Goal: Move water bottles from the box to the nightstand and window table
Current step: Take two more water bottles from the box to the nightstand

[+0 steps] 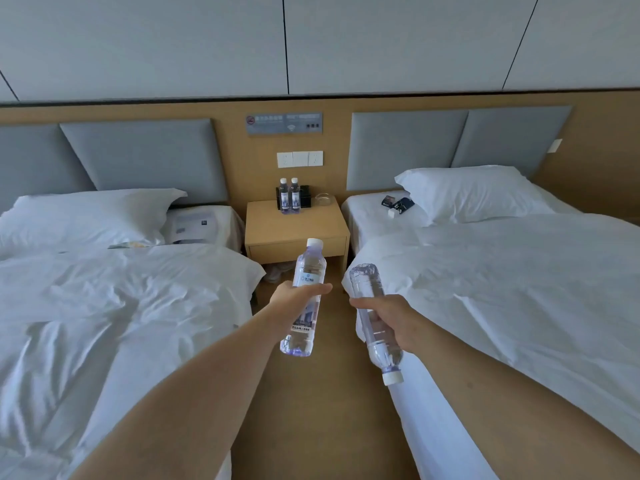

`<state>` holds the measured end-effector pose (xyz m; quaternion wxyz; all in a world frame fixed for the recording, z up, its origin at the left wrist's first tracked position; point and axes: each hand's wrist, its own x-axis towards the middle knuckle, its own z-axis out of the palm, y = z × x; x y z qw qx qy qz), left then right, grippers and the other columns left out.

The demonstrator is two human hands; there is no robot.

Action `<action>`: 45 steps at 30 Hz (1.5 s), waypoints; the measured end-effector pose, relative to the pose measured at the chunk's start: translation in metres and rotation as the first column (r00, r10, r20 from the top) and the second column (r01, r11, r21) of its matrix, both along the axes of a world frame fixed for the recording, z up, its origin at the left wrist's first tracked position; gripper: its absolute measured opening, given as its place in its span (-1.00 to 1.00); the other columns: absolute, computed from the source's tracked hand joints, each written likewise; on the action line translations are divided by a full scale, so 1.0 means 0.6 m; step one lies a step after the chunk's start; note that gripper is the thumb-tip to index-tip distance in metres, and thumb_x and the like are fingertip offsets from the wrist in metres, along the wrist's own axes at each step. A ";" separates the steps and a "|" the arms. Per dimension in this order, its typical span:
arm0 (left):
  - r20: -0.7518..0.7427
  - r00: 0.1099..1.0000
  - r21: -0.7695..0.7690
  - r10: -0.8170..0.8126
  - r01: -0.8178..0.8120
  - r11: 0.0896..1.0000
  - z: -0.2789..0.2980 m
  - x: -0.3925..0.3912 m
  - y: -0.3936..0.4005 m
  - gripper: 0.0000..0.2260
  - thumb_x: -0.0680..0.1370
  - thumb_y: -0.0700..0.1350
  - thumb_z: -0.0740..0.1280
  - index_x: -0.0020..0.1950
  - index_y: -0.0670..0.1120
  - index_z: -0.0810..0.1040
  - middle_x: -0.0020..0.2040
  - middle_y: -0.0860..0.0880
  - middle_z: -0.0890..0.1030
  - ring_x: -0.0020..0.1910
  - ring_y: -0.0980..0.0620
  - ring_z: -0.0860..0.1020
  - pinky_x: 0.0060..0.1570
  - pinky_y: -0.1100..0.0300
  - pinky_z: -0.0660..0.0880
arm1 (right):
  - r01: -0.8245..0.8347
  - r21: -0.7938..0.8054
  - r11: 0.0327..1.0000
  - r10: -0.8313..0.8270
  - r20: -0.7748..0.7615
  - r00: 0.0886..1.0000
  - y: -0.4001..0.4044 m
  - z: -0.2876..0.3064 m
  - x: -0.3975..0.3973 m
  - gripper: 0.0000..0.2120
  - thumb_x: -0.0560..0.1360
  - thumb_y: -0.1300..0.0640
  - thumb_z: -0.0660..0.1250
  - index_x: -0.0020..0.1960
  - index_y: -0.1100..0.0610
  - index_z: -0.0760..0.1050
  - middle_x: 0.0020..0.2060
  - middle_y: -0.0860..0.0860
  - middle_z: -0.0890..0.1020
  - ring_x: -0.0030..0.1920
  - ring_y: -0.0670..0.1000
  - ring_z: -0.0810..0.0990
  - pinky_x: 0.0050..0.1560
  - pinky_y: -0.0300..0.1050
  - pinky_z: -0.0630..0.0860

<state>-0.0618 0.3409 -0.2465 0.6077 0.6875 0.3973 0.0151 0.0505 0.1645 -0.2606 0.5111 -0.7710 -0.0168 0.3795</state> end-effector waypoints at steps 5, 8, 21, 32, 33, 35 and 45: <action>-0.071 0.997 0.016 0.001 0.000 1.000 -0.023 0.094 0.070 -0.51 0.38 0.19 0.57 0.15 -0.04 0.54 -0.03 -0.12 0.69 -0.08 -0.08 0.69 0.09 -0.07 0.62 | -0.002 -0.020 1.000 0.001 -0.034 0.999 0.075 -0.031 0.102 -0.41 0.31 -0.13 0.63 0.18 0.17 0.54 -0.01 0.21 0.68 -0.03 0.19 0.69 0.09 0.08 0.66; -0.123 0.992 0.070 0.000 0.009 0.998 -0.036 0.166 0.106 -0.50 0.38 0.23 0.55 0.15 -0.01 0.52 0.00 -0.11 0.67 -0.04 -0.07 0.68 0.13 -0.08 0.61 | -0.028 -0.022 0.999 0.027 -0.029 0.999 0.120 -0.047 0.181 -0.44 0.31 -0.15 0.63 0.13 0.13 0.54 0.05 0.24 0.69 0.06 0.25 0.70 0.12 0.09 0.65; -0.060 0.993 0.073 0.101 -0.097 0.993 0.002 0.517 0.233 -0.44 0.33 0.25 0.58 0.14 0.00 0.47 0.01 -0.09 0.66 -0.05 -0.08 0.68 0.12 -0.09 0.62 | -0.126 0.032 0.992 0.127 -0.042 0.991 0.288 0.001 0.553 -0.58 0.41 -0.10 0.58 0.06 0.18 0.61 -0.45 0.07 0.54 -0.36 0.08 0.55 -0.24 -0.10 0.58; 0.062 0.979 -0.079 0.196 -0.191 0.978 -0.049 0.652 0.419 -0.38 0.37 0.31 0.54 0.25 -0.01 0.48 0.02 -0.09 0.68 -0.13 -0.03 0.70 -0.23 0.12 0.56 | -0.173 0.005 0.985 0.172 -0.123 0.977 0.479 -0.054 0.694 -0.56 0.37 -0.18 0.59 0.02 0.12 0.58 -0.27 0.07 0.54 -0.26 0.05 0.52 -0.28 -0.15 0.47; 0.063 0.977 -0.109 0.202 -0.194 0.975 -0.056 0.664 0.445 -0.38 0.37 0.32 0.53 0.24 -0.03 0.49 -0.01 -0.11 0.70 -0.19 -0.02 0.71 -0.23 0.12 0.58 | -0.163 0.009 0.987 0.162 -0.139 0.977 0.502 -0.060 0.706 -0.55 0.37 -0.17 0.59 0.04 0.12 0.58 -0.22 0.09 0.55 -0.23 0.07 0.53 -0.25 -0.14 0.49; 0.055 0.975 -0.149 0.213 -0.203 0.968 -0.071 0.694 0.500 -0.40 0.39 0.32 0.51 0.24 -0.04 0.51 -0.06 -0.12 0.70 -0.26 0.01 0.70 -0.24 0.13 0.59 | -0.146 -0.004 0.989 0.144 -0.155 0.977 0.554 -0.073 0.735 -0.59 0.38 -0.12 0.60 0.03 0.11 0.57 -0.20 0.10 0.62 -0.22 0.08 0.59 -0.28 -0.12 0.50; -0.065 0.986 -0.031 0.150 -0.153 0.988 -0.106 0.838 0.756 -0.44 0.24 0.33 0.59 0.08 0.07 0.55 -0.18 0.02 0.73 -0.23 0.03 0.73 -0.38 0.20 0.56 | -0.209 -0.219 0.953 0.160 -0.221 0.962 0.791 -0.086 0.881 -0.52 0.27 0.03 0.68 0.02 0.09 0.48 -0.02 0.13 0.59 -0.16 0.12 0.64 -0.51 -0.15 0.55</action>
